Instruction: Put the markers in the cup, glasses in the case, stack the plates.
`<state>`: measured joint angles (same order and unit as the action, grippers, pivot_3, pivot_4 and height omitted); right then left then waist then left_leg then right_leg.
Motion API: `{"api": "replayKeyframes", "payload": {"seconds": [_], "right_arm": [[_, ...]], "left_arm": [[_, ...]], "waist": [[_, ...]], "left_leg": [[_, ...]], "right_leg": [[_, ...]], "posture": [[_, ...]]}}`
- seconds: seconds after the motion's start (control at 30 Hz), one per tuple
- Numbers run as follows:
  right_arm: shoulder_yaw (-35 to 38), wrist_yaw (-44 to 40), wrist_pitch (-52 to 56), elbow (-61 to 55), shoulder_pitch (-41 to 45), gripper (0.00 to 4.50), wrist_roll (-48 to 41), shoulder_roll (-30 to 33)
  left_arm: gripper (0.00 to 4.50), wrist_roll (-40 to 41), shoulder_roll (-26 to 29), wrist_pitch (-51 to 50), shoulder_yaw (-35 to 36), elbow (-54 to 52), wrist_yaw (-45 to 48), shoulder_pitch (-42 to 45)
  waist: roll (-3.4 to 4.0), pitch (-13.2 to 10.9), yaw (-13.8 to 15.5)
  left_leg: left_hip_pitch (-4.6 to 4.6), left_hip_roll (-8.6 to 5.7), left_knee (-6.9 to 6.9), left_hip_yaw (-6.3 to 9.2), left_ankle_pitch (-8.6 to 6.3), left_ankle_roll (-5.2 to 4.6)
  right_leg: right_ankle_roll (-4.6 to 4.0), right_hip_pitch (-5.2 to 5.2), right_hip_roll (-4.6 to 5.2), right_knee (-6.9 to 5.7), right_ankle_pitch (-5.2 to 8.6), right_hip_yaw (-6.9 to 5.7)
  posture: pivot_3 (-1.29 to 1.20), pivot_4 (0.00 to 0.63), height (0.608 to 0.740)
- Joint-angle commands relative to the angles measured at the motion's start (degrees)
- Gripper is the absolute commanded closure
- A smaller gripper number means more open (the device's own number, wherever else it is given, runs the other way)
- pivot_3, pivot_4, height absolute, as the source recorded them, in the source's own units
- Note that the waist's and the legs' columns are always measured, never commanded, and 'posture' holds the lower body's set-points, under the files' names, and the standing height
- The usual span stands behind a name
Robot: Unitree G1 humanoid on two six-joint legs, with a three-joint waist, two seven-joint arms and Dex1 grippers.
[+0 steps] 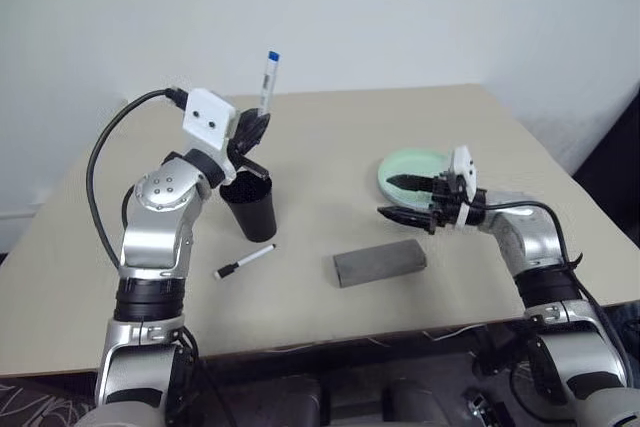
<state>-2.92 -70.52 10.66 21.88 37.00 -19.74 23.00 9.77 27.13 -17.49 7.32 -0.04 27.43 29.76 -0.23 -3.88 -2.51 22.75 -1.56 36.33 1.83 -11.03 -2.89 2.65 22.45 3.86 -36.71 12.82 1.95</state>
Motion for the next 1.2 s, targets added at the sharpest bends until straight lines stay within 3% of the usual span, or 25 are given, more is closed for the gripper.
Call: {"api": "replayKeyframes", "payload": {"seconds": [0.03, 1.2], "right_arm": [[0.7, 0.0, 0.1, -1.4, 0.8, 0.62, -0.9, 0.1], [0.6, 0.0, -3.3, 1.9, 2.2, 0.62, -0.3, -0.9]], "left_arm": [[4.43, 0.7, -0.1, 1.3, 1.9, -1.8, -1.4, 0.1], [4.43, 3.8, -3.0, -3.2, 2.7, -9.2, -5.3, -10.5]], "waist": [[-0.02, 0.0, 0.0], [-0.02, 0.0, -0.1]], "left_leg": [[0.03, -0.02, 0.01, 0.00, 0.00, 0.00], [0.06, -0.01, -0.09, -0.02, -0.01, 0.01]], "right_leg": [[0.00, 0.00, 0.02, 0.02, 0.00, 0.00], [-0.01, 0.05, 0.06, 0.00, 0.00, 0.00]], "posture": [[0.00, 0.000, 0.738], [0.00, 0.000, 0.738]]}}
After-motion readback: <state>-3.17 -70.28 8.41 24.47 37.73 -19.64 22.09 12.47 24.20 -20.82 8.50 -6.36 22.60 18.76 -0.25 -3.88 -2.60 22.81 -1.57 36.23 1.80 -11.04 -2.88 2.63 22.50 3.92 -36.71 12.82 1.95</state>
